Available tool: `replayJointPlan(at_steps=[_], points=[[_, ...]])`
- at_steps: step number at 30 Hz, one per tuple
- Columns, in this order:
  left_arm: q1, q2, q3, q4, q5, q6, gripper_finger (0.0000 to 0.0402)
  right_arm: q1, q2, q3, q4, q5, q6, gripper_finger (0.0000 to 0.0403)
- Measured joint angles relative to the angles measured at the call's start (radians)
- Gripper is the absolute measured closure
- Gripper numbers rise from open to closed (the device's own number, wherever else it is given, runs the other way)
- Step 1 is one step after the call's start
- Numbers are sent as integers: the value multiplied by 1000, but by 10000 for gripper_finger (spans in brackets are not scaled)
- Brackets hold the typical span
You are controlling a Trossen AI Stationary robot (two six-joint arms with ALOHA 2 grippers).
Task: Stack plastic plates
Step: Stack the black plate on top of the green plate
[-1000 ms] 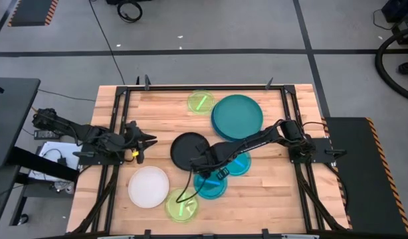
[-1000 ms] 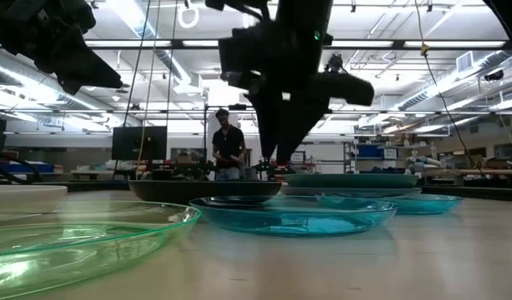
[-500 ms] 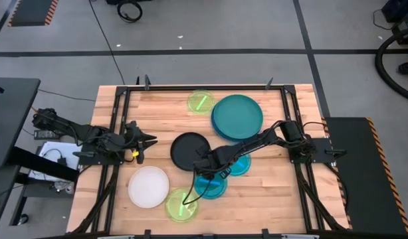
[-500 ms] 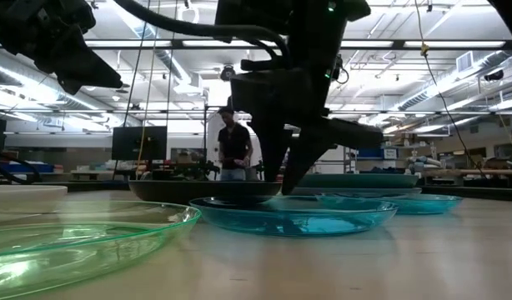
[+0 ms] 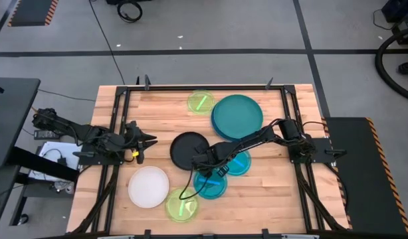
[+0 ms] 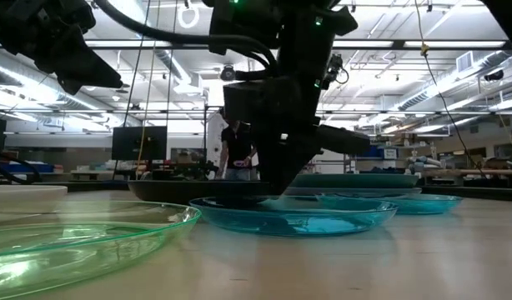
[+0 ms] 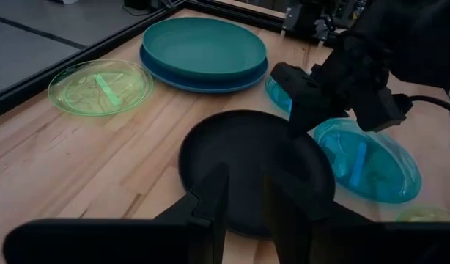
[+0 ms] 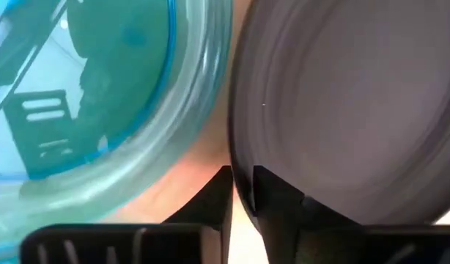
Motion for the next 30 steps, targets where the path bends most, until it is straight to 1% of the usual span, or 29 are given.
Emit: replayJointPlan(at_steps=[4,7,10,16,23,27,30], points=[[0,0,0,0,0,0,311,-2,0,0,11,3,-6,374],[0,0,0,0,0,0,311,-2,0,1,11,11,-26,386],[0,0,0,1,0,0,311,1,0,1,16,29,-50,386],[0,0,0,1,0,0,311,9,-1,5,9,100,-76,379],[0,0,0,1,0,1,311,33,-3,86,-28,142,-126,380],[0,0,0,0,0,0,311,34,-4,137,-80,231,-123,380],[-1,0,0,-2,0,0,311,25,-4,173,-152,285,-74,380]])
